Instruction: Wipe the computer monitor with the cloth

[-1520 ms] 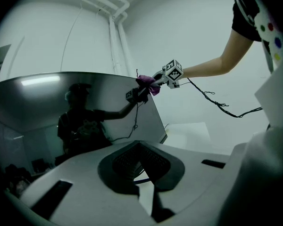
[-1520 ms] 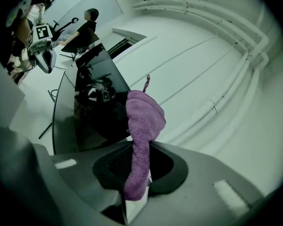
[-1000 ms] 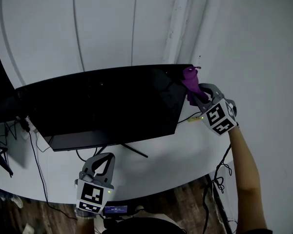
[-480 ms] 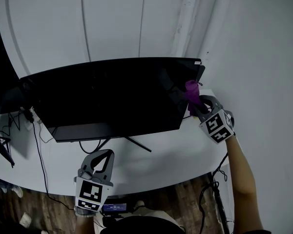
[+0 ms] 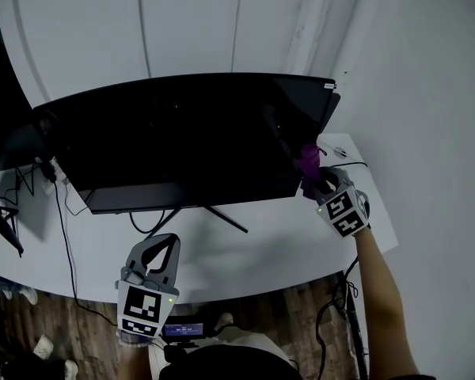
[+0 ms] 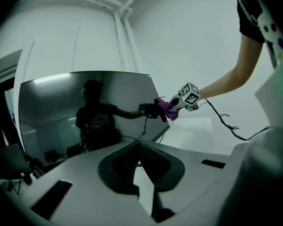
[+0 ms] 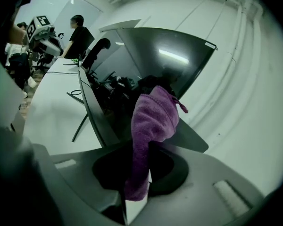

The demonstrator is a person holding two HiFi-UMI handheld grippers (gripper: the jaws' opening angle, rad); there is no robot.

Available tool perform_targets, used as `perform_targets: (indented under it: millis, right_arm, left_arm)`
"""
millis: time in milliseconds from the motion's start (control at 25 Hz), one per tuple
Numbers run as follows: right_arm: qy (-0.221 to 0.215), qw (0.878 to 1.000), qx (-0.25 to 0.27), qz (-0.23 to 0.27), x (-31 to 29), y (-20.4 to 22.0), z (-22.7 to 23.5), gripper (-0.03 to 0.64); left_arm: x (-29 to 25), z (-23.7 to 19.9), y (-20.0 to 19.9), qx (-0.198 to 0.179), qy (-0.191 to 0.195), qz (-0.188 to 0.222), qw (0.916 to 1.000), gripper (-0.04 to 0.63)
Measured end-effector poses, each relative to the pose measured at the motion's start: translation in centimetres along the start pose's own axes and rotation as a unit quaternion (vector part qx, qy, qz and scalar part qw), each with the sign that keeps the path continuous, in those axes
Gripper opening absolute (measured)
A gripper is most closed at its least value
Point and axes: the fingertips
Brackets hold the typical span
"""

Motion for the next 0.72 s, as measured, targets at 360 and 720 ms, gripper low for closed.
perform_targets:
  millis: [360,720]
  right_arm:
    - [-0.015,0.996,-0.086,-0.023,-1.7,2.8,-4.1,0.067]
    - [-0.017,0.981,-0.181,-0.064,-3.3,6.2,-7.7,0.067]
  left_arm:
    - [0.8,-0.9,0.9,0.006,-0.021,-0.007,0.9997,0.006]
    - [1.9,-2.2,1.7,0.015,-0.039,-0.017,0.999,0.006]
Point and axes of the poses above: the fingertips, and each gripper's own axes: x backward along the fingers, z to its right, y out of its underside, and after that the axes turned 15 degrees about x, right-handed
